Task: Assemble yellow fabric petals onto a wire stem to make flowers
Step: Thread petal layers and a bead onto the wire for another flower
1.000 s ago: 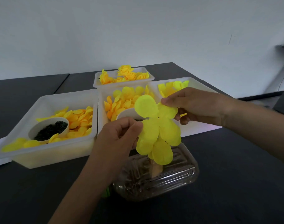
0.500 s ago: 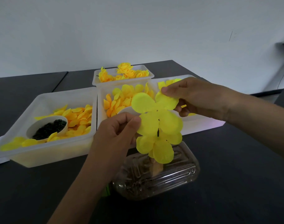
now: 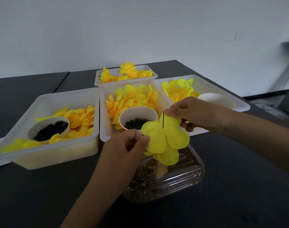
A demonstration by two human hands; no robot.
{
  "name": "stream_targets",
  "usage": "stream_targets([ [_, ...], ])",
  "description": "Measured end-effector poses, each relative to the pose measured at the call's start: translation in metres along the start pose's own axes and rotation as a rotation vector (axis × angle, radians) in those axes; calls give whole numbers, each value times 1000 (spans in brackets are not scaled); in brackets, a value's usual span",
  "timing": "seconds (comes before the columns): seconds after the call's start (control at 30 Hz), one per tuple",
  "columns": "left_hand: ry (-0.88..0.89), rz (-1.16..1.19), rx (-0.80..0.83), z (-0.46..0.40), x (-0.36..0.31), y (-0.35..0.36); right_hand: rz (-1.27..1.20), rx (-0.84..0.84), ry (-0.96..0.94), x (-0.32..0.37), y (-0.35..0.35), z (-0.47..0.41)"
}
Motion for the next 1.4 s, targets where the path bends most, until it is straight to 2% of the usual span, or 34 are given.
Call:
stream_targets([
  [0.2,-53,-218,23,10,14,4,134,6,20,-18,12,1],
  [0.3,-77,-236,42,11,18,6,192,-2,-28,-22,19,3],
  [0.43,-92,-244,55,11,18,7,168,-25,-59,-25,22,8],
  [0.53,-115,-260,49,9,15,2,31,-51,-20,-28,19,10],
  [0.67,-80,-296,-197,6,1,-21,-42,-96,19,-28,4,17],
  [0.77,124,-269,-303,10,-17,-31,-91,-171,43,-25,-20,18],
  [0.9,347,-368,-124,11,-32,-11,-72,-299,19,-16,-60,18],
  [0.97,367,-429,-9,9,-26,5,-20,-383,0,-14,-81,16],
  [1.07,360,-516,79,8,-13,23,46,-485,-10,-18,-105,6],
  [1.13,371,-547,107,7,-7,31,171,-493,-13,-25,-112,-8],
  [1.2,370,-559,113,7,-4,36,442,-430,-31,-34,-114,-25],
  [1.33,390,-557,102,8,-1,38,1066,-80,-73,-58,-101,-55],
  [1.4,401,-555,93,8,0,38,1227,67,-4,-67,-92,-63],
])
Point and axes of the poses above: each hand's wrist, its own z-axis away from the middle knuckle, its own y-axis out of the palm, x = y × z, the point moved 3 cm from there along -z, towards the middle knuckle, and after that the axes turned 7 degrees about -y, right-handed, at the moved point
